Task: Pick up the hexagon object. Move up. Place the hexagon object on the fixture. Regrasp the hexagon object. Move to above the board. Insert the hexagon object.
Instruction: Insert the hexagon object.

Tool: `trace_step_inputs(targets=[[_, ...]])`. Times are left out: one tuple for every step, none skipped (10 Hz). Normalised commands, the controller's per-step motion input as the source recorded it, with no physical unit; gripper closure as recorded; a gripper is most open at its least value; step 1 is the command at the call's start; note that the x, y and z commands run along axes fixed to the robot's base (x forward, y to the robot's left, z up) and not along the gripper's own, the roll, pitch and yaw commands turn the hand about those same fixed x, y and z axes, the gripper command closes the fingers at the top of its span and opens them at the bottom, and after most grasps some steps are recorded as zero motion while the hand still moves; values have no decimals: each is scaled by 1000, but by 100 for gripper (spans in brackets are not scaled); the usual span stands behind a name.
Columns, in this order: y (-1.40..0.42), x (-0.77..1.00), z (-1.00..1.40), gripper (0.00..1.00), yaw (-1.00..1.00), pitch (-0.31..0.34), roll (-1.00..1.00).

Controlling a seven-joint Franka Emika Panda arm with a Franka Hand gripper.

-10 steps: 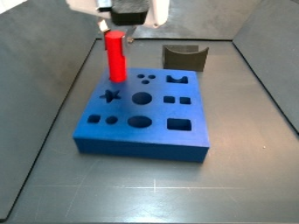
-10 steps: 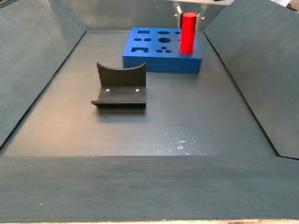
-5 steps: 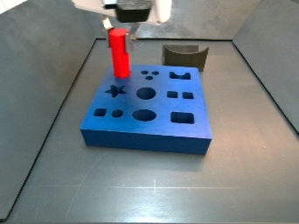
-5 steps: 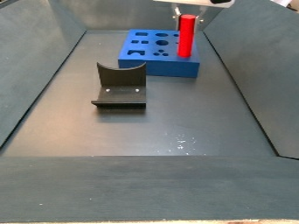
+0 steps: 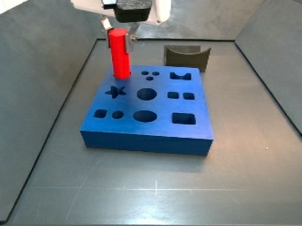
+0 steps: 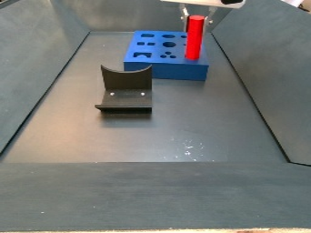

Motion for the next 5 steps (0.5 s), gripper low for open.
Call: trace_step_inputs(targets=[[0,0,-23,100,0,0,0],[-91,0,-1000,100,-37,-20,116],[0,31,-1000,100,0,0,11],[0,0,0,100,0,0,14],[0,0,0,100,0,0,0]])
